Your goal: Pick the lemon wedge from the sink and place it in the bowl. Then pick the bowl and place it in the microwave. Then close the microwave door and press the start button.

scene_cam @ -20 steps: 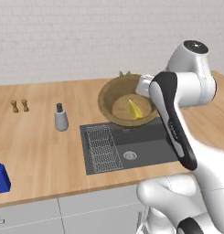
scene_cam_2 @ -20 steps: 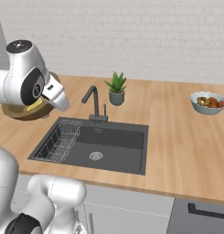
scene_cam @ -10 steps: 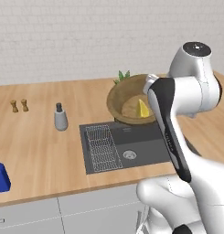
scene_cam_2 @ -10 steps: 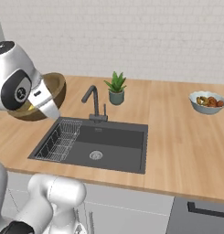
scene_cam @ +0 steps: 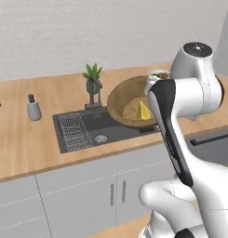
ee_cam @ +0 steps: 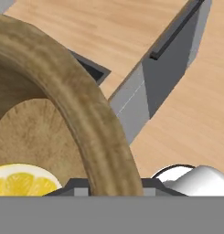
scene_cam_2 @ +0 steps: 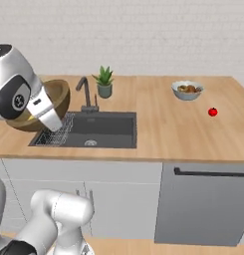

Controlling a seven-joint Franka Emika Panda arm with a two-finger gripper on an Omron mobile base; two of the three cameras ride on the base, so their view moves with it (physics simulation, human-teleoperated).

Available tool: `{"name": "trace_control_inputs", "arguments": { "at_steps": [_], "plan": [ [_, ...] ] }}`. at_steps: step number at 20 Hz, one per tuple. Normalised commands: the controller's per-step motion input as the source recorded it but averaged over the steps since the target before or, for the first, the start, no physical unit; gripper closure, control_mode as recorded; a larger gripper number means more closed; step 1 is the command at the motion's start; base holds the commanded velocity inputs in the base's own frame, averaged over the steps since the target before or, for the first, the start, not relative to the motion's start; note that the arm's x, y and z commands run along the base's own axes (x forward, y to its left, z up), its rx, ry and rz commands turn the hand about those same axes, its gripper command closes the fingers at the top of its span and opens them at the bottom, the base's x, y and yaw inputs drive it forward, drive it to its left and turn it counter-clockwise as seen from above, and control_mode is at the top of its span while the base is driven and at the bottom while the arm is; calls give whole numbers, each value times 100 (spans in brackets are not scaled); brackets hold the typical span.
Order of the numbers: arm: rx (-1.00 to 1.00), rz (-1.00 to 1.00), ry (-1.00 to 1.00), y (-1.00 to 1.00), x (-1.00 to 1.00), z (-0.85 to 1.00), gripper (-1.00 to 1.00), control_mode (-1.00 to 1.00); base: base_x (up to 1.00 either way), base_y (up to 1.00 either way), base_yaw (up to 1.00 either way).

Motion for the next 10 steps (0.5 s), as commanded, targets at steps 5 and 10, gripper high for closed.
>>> {"name": "trace_control_inputs", "arguments": {
  "at_steps": [5,10],
  "plan": [
    [0,0,0,0,0,0,100,100,-62,-32,-62],
    [0,0,0,0,0,0,100,100,-31,-12,-79]
  ]
}}
